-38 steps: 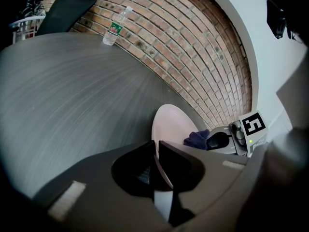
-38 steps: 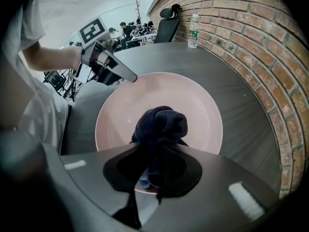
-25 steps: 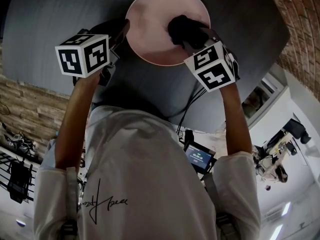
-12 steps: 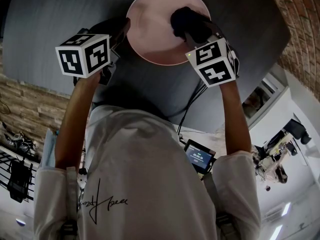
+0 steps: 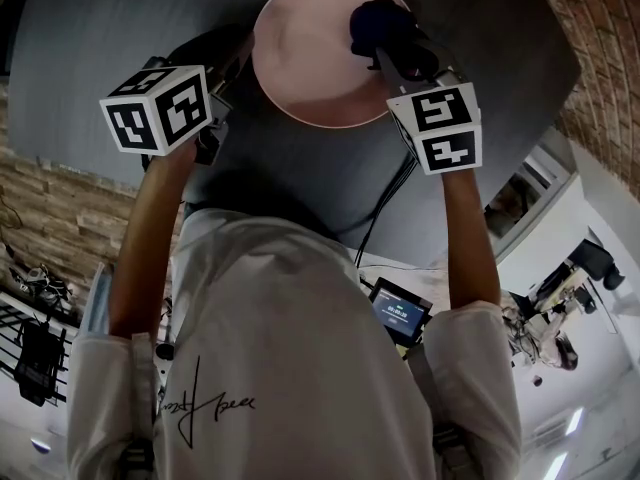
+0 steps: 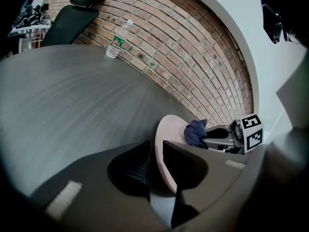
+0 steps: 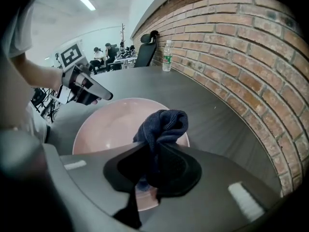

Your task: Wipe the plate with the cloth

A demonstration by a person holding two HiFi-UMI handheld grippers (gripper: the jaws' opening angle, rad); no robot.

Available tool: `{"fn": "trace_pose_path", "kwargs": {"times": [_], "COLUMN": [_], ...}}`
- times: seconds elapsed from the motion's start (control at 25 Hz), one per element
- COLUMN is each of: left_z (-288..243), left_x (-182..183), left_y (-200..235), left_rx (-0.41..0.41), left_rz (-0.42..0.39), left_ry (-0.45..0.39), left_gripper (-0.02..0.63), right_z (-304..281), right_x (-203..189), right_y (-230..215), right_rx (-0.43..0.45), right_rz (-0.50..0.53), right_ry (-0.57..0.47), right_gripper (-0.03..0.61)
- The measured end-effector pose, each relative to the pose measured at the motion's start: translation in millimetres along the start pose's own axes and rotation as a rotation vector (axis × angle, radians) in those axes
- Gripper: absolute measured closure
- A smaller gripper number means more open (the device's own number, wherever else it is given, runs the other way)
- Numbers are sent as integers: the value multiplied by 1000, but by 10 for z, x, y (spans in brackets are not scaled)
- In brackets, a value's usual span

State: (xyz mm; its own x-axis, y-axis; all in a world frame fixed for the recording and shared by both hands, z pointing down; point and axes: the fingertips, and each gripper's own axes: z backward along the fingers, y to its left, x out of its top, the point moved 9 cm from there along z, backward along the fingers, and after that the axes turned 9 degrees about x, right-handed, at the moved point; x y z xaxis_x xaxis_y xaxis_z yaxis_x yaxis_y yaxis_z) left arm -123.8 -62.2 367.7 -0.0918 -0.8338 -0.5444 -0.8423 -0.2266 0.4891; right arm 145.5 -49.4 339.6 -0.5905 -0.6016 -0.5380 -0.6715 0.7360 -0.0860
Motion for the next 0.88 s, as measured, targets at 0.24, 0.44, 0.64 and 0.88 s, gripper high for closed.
{"fn": "trace_pose_path", "kwargs": {"times": [0.24, 0.44, 0.64, 0.88], "left_z": [116, 231, 392, 601], "left_x": [7, 18, 5, -64], "left_y": [-33, -81, -152, -274], "left_rx": [35, 63, 65, 76], "left_rz": [-11, -2, 29, 6], "left_ry": [-29, -74, -129, -152], "left_gripper": [540, 558, 569, 601], "right_z": [133, 254, 358, 513], "right_x": [26, 19, 25, 38], "right_y": [32, 73, 193, 378], "right_rx": [-8, -12, 8, 5], "right_rz": [-29, -48, -65, -54], "right_ry": [-64, -103, -136, -177], "right_gripper": [514, 514, 514, 514]}}
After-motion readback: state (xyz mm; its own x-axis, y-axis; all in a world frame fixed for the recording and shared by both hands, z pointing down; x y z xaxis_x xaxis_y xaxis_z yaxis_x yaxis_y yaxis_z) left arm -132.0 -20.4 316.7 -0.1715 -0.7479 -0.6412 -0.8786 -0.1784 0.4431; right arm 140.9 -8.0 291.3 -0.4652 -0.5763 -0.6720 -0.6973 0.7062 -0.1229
